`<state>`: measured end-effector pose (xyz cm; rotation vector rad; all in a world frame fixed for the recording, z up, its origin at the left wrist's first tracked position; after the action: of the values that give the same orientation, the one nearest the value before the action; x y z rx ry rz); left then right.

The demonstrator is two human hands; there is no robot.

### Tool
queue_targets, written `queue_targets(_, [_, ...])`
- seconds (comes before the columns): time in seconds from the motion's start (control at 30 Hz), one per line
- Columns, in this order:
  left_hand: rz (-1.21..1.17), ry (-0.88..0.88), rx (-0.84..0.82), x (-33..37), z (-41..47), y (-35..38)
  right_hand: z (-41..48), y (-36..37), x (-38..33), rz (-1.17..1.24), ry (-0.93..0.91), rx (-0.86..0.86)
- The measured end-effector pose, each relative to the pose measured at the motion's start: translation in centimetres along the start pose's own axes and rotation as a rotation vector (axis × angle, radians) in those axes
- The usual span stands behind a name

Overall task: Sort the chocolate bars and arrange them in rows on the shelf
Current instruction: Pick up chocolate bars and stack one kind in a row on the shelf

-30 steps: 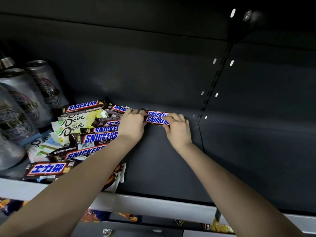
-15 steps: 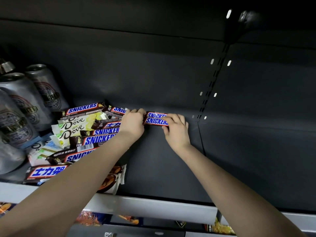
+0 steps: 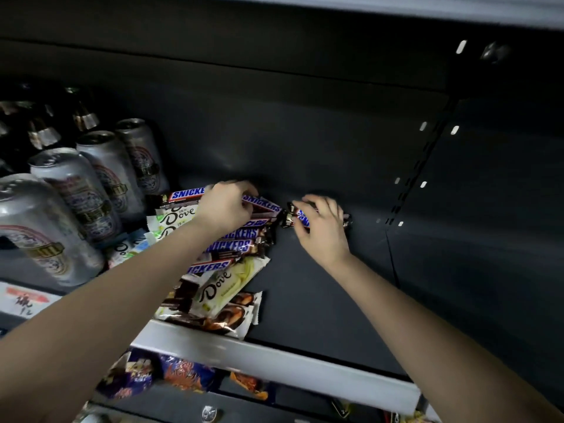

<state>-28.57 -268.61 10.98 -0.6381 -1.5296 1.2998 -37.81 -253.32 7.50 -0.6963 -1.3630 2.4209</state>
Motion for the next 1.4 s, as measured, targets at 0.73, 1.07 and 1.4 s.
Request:
queue_targets(0.73, [0.048, 0.027, -0.02, -8.4, -4.8, -2.3, 3.8, 4.1, -9.9, 0.169, -0.226, -0.23])
queue_targets(1.07, [-0.028, -0.048, 0.014, -10.4, -5.3, -3.7, 6.2, 3.8, -12.2, 0.234, -0.216, -0.227])
queue_targets(1.4, [-0.278, -0.184, 0.062, -13.3, -5.6, -2.9, 9.6, 5.9, -14.2, 0.116, -0.218, -0.389])
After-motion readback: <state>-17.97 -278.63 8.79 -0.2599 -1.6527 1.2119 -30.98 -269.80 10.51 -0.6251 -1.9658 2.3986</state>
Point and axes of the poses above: each hand's wrist, its own z-axis towards the middle knuckle, its own y-axis out of the palm, x = y × z, the point moved 8 cm from there along z, towards the middle knuckle, and after that the axes turned 15 degrees about -x, right-handed, at the moved point
